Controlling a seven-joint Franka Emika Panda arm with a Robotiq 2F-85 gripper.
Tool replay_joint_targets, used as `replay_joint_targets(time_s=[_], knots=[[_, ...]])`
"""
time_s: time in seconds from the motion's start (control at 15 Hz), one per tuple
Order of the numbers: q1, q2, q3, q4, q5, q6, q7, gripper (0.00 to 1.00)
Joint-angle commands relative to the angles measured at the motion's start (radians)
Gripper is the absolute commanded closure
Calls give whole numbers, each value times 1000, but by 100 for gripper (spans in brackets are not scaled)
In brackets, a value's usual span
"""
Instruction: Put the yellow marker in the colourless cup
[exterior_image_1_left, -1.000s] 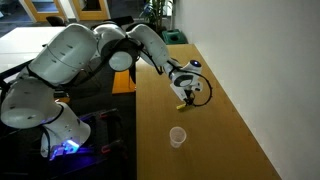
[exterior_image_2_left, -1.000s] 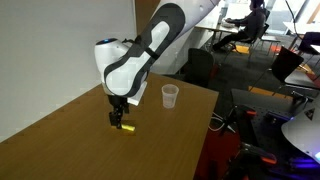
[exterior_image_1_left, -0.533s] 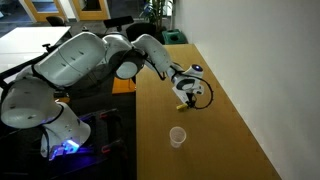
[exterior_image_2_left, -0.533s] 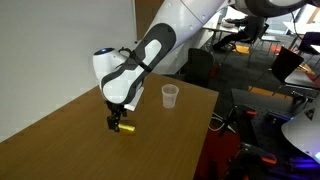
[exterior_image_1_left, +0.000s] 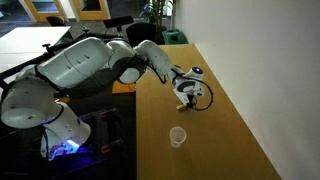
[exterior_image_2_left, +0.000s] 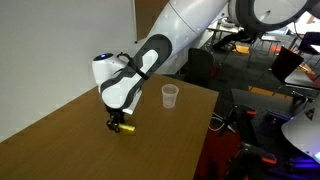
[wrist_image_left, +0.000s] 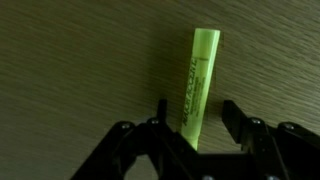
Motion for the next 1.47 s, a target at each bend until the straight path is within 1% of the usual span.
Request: replay_joint_targets(time_s=[0.0,0.07,0.13,0.27,0.4,0.67,0.8,1.07,1.27,1.4], knots=[[12,21,-9,49,-17,-33,42,72],[12,13,-9,40,-15,-29,46,79],[14,3,-11,28,-13,-26,56,88],[21,-20,-14,-1,-8,-21,89,100],[33,-50,-19,-38,-7,-9,130,95],[51,-137,-35,-134,-7,15,204,95],[61,-208,-53,-212,-9,28,242,95],[45,-346,-58,-353,-4,15,243,95],[56,-433,-92,-451,-13,41,293,95],[83,-473,-140,-503,-20,91,398,95]])
